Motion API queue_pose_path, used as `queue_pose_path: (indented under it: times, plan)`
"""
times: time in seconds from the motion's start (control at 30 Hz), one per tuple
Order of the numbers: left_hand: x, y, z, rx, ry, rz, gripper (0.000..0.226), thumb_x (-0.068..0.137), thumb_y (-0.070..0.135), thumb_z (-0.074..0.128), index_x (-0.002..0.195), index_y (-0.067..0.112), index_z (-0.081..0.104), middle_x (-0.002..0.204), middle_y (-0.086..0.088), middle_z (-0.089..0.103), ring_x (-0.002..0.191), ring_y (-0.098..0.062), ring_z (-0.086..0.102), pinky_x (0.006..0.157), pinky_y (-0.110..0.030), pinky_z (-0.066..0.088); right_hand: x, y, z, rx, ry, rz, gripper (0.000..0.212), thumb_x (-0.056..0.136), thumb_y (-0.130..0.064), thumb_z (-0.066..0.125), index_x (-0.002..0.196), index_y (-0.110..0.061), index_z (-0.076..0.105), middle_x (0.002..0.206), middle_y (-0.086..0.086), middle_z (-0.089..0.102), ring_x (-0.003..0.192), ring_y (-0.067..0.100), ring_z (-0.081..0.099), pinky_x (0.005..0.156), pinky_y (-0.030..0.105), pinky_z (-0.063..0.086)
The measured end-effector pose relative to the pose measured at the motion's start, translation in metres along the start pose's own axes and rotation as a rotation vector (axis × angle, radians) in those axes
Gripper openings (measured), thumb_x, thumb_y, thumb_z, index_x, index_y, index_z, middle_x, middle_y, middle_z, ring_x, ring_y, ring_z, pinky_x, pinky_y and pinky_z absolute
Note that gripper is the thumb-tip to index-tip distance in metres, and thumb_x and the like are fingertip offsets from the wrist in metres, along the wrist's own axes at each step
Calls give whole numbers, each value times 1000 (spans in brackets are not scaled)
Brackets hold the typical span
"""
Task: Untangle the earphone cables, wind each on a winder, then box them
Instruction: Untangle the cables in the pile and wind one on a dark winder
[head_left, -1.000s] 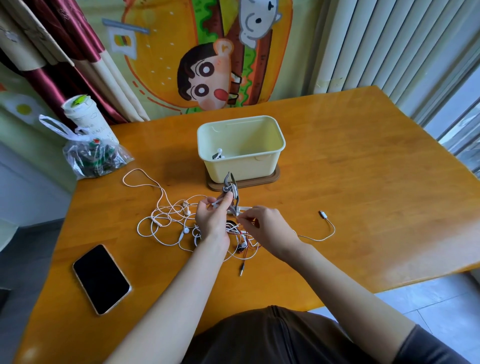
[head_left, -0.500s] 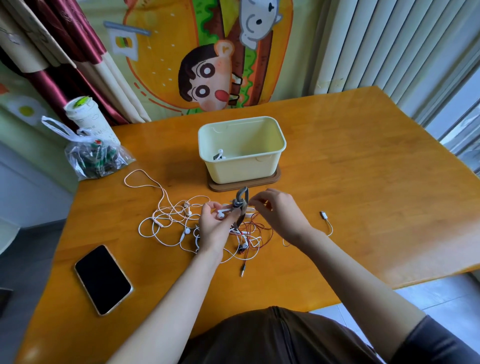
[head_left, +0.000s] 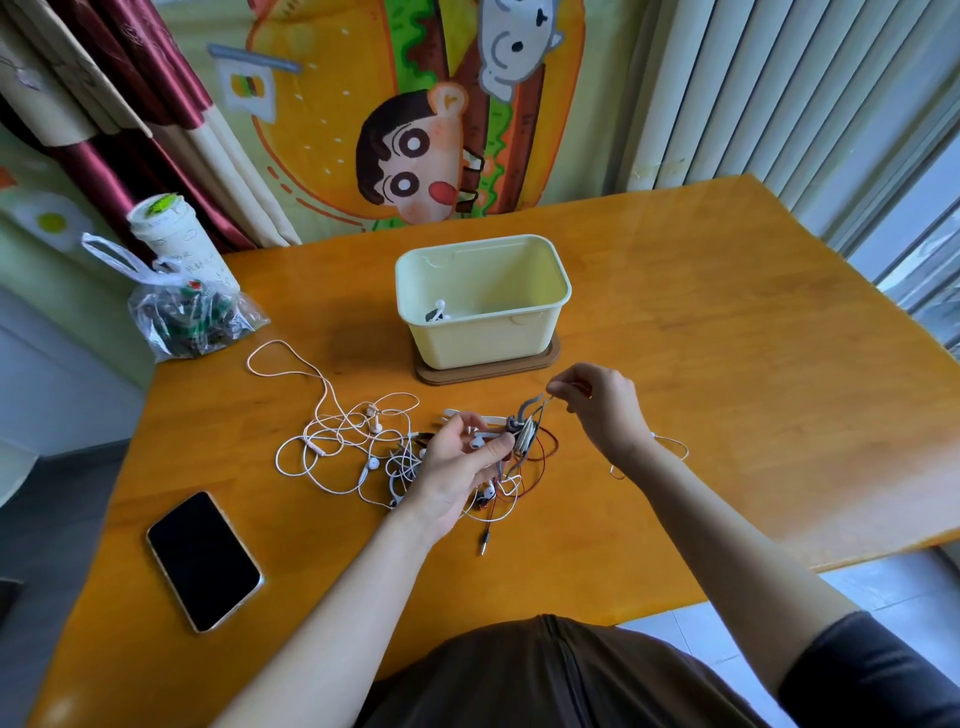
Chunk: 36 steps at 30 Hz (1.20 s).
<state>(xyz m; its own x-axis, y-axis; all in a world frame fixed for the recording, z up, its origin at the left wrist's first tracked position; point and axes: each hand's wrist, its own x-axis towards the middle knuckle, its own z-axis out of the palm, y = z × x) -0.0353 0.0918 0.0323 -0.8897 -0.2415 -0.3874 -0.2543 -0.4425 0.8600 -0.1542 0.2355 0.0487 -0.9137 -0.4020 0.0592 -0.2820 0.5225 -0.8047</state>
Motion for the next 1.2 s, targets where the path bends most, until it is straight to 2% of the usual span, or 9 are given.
queue_pose_path:
  times: [0.2,0.33,0.4,0.5,0.6,0.8,0.9,1.07,1.2]
  plan:
    - [3,13,17,-347,-69,-57,26,68,9,65,87,12,47,88,-14,71,86,-27,66,89,-49,49,-19,-3,25,115,-19,37,18,92,-15,57,76,-7,61,61,-7,54,55,3,48,50,12,38]
    - [9,18,18,-473,-100,-79,66,45,20,91,100,7,56,105,-18,70,95,-28,69,88,-45,51,-36,-10,39,239,-14,27,19,94,-12,53,76,-7,58,62,-10,54,53,0,47,51,14,35]
    - [11,20,18,-496,-87,-75,61,50,21,89,101,7,57,104,-16,71,98,-28,68,80,-38,55,-43,-14,41,281,-13,-1,17,94,-9,52,78,-11,56,65,-11,55,56,-2,48,53,12,36]
    - [14,21,18,-490,71,-47,39,70,12,69,104,9,51,94,-12,70,92,-24,65,84,-34,51,-48,-16,43,253,-38,-47,13,92,-8,56,83,-16,57,68,-11,56,61,-1,50,56,11,37]
    - [17,21,16,-383,214,26,24,80,3,66,98,8,51,92,-12,67,81,-19,66,85,-31,49,-46,-16,45,190,-31,-57,7,91,-12,60,88,-17,63,73,-8,60,65,2,54,60,13,41]
    - [19,14,12,-148,385,150,29,77,-1,73,94,10,53,95,-9,71,95,-23,67,94,-34,48,-44,-19,45,92,-47,-37,13,92,-15,58,98,-8,68,81,-5,62,69,-3,55,61,5,41]
    - [18,14,11,-112,425,185,31,76,-2,74,92,12,51,95,-7,71,91,-19,68,85,-29,51,-44,-19,47,32,-106,-25,17,93,-16,57,99,-7,70,80,-3,63,63,2,54,56,6,40]
    - [16,13,9,-63,448,199,33,76,-1,75,92,13,49,90,-2,71,77,-8,67,66,-16,50,-48,-18,50,-24,-165,-33,19,92,-16,58,102,-7,71,91,5,70,76,13,62,63,12,45]
    - [15,11,8,-40,448,220,35,75,-2,74,91,14,48,92,-2,71,83,-11,68,71,-20,51,-48,-18,50,-48,-204,-41,18,93,-17,58,101,-8,71,91,6,70,74,13,61,61,10,43]
